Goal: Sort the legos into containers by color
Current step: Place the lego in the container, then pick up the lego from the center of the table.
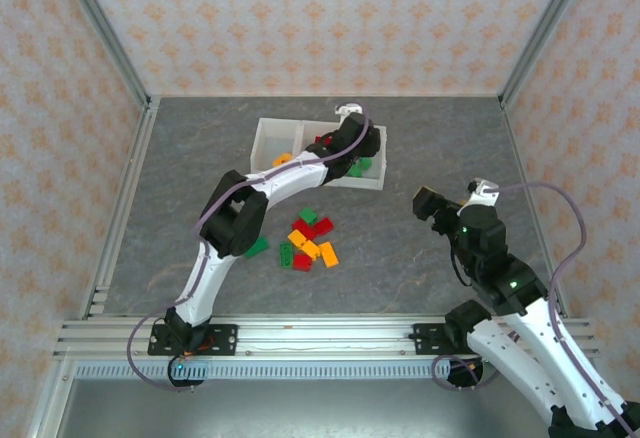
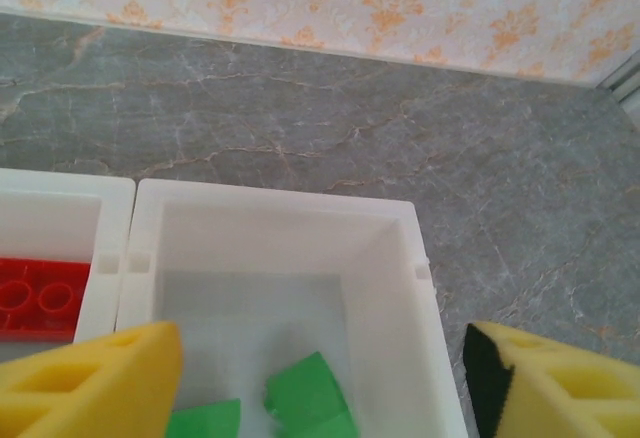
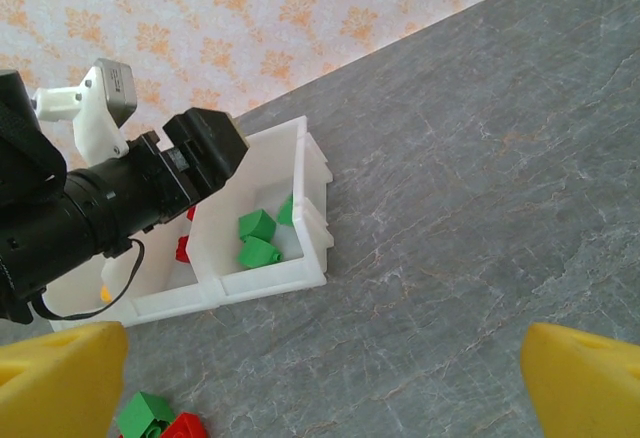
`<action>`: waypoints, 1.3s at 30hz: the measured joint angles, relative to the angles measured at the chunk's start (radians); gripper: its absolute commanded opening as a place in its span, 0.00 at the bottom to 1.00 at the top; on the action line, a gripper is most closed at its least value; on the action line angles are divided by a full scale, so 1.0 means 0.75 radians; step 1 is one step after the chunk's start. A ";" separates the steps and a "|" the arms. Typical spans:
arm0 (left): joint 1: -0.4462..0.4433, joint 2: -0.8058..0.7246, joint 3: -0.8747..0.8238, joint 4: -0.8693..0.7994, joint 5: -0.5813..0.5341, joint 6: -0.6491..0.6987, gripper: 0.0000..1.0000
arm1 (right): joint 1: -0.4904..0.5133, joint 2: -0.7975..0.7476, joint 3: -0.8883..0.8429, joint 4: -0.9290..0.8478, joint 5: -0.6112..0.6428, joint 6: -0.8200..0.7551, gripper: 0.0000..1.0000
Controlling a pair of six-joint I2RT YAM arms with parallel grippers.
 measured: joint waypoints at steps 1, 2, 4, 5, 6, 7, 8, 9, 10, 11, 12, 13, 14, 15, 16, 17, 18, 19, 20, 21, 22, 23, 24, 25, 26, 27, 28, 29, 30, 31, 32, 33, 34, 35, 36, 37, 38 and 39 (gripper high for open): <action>0.000 -0.014 -0.014 0.004 -0.001 0.006 0.99 | 0.000 0.004 0.000 0.000 -0.001 0.000 1.00; 0.000 -0.032 -0.030 0.005 -0.002 0.012 0.99 | 0.000 0.008 0.000 0.000 -0.003 0.000 1.00; 0.000 -0.076 -0.066 0.006 0.001 0.023 0.99 | 0.000 0.013 0.000 0.001 -0.014 -0.001 1.00; 0.000 -0.109 -0.088 0.005 0.001 0.031 0.99 | -0.001 0.015 0.000 0.002 -0.022 -0.001 1.00; 0.000 -0.143 -0.109 0.004 0.001 0.038 0.99 | 0.000 0.017 0.000 0.005 -0.030 -0.002 1.00; -0.001 -0.175 -0.128 0.002 0.001 0.048 0.99 | 0.000 0.018 0.000 0.006 -0.035 -0.006 1.00; -0.003 -0.216 -0.151 -0.002 -0.002 0.057 0.99 | 0.000 0.019 0.000 0.008 -0.043 -0.010 1.00; -0.005 -0.254 -0.171 -0.008 -0.002 0.063 0.99 | 0.000 0.021 0.000 0.009 -0.050 -0.011 1.00; -0.008 -0.293 -0.191 -0.022 -0.003 0.069 0.99 | 0.000 0.022 0.000 0.009 -0.057 -0.012 1.00; -0.009 -0.329 -0.207 -0.043 -0.007 0.073 0.99 | 0.000 0.025 -0.001 0.010 -0.066 -0.015 1.00; -0.012 -0.366 -0.222 -0.068 -0.013 0.076 0.99 | 0.000 0.030 -0.001 0.012 -0.072 -0.016 1.00; -0.017 -0.394 -0.239 -0.090 -0.017 0.078 0.99 | 0.000 0.036 -0.002 0.015 -0.079 -0.016 1.00; -0.018 -0.422 -0.261 -0.112 -0.022 0.078 0.99 | 0.000 0.045 -0.003 0.018 -0.081 -0.017 1.00; -0.023 -0.456 -0.299 -0.136 -0.032 0.076 0.99 | 0.000 0.056 -0.003 0.019 -0.090 -0.020 1.00; -0.027 -0.481 -0.334 -0.156 -0.047 0.068 0.99 | 0.000 0.067 -0.003 0.019 -0.095 -0.021 1.00; -0.034 -0.515 -0.387 -0.193 -0.069 0.053 0.99 | 0.000 0.081 -0.003 0.020 -0.101 -0.023 1.00; -0.042 -0.542 -0.436 -0.234 -0.096 0.029 0.99 | 0.000 0.094 -0.003 0.020 -0.105 -0.025 1.00; -0.048 -0.559 -0.474 -0.266 -0.116 0.006 0.99 | 0.000 0.101 -0.003 0.020 -0.109 -0.026 1.00; -0.056 -0.576 -0.520 -0.299 -0.138 -0.030 0.99 | 0.000 0.112 -0.004 0.020 -0.116 -0.027 1.00; -0.066 -0.593 -0.572 -0.332 -0.158 -0.071 0.99 | 0.000 0.120 -0.005 0.020 -0.123 -0.030 1.00; -0.074 -0.604 -0.615 -0.357 -0.172 -0.106 0.99 | 0.000 0.124 -0.005 0.020 -0.129 -0.031 1.00; -0.085 -0.615 -0.665 -0.389 -0.191 -0.150 0.99 | 0.000 0.132 -0.005 0.020 -0.135 -0.031 1.00; -0.095 -0.620 -0.700 -0.411 -0.202 -0.183 0.99 | 0.000 0.136 -0.005 0.020 -0.138 -0.031 1.00; -0.107 -0.621 -0.733 -0.439 -0.215 -0.222 0.99 | 0.000 0.139 -0.005 0.020 -0.140 -0.031 1.00; -0.119 -0.620 -0.757 -0.462 -0.228 -0.259 1.00 | 0.000 0.139 -0.005 0.020 -0.141 -0.031 1.00; -0.130 -0.620 -0.773 -0.486 -0.239 -0.291 1.00 | 0.000 0.139 -0.005 0.020 -0.142 -0.031 1.00; -0.143 -0.620 -0.785 -0.517 -0.256 -0.331 1.00 | 0.000 0.139 -0.005 0.021 -0.145 -0.031 1.00; -0.155 -0.620 -0.786 -0.543 -0.274 -0.369 1.00 | 0.000 0.139 -0.005 0.021 -0.145 -0.031 1.00; -0.164 -0.620 -0.786 -0.565 -0.290 -0.403 1.00 | 0.000 0.139 -0.005 0.021 -0.146 -0.031 1.00; -0.173 -0.620 -0.786 -0.587 -0.311 -0.445 1.00 | 0.000 0.139 -0.005 0.021 -0.146 -0.031 1.00; -0.178 -0.620 -0.786 -0.602 -0.324 -0.480 1.00 | 0.000 0.138 -0.005 0.021 -0.148 -0.031 1.00; -0.181 -0.620 -0.787 -0.614 -0.334 -0.513 1.00 | 0.000 0.138 -0.005 0.021 -0.150 -0.031 1.00; -0.181 -0.621 -0.794 -0.620 -0.336 -0.543 1.00 | 0.000 0.138 -0.005 0.021 -0.150 -0.031 1.00; -0.181 -0.623 -0.804 -0.624 -0.336 -0.576 1.00 | 0.000 0.138 -0.005 0.021 -0.150 -0.031 1.00; -0.181 -0.623 -0.815 -0.626 -0.335 -0.601 1.00 | 0.000 0.138 -0.005 0.021 -0.150 -0.031 1.00; -0.181 -0.623 -0.829 -0.627 -0.334 -0.626 1.00 | 0.000 0.138 -0.005 0.022 -0.150 -0.031 1.00; -0.181 -0.623 -0.842 -0.632 -0.333 -0.652 1.00 | 0.000 0.138 -0.006 0.024 -0.150 -0.031 1.00; -0.181 -0.623 -0.851 -0.639 -0.330 -0.673 1.00 | 0.000 0.138 -0.006 0.025 -0.150 -0.031 1.00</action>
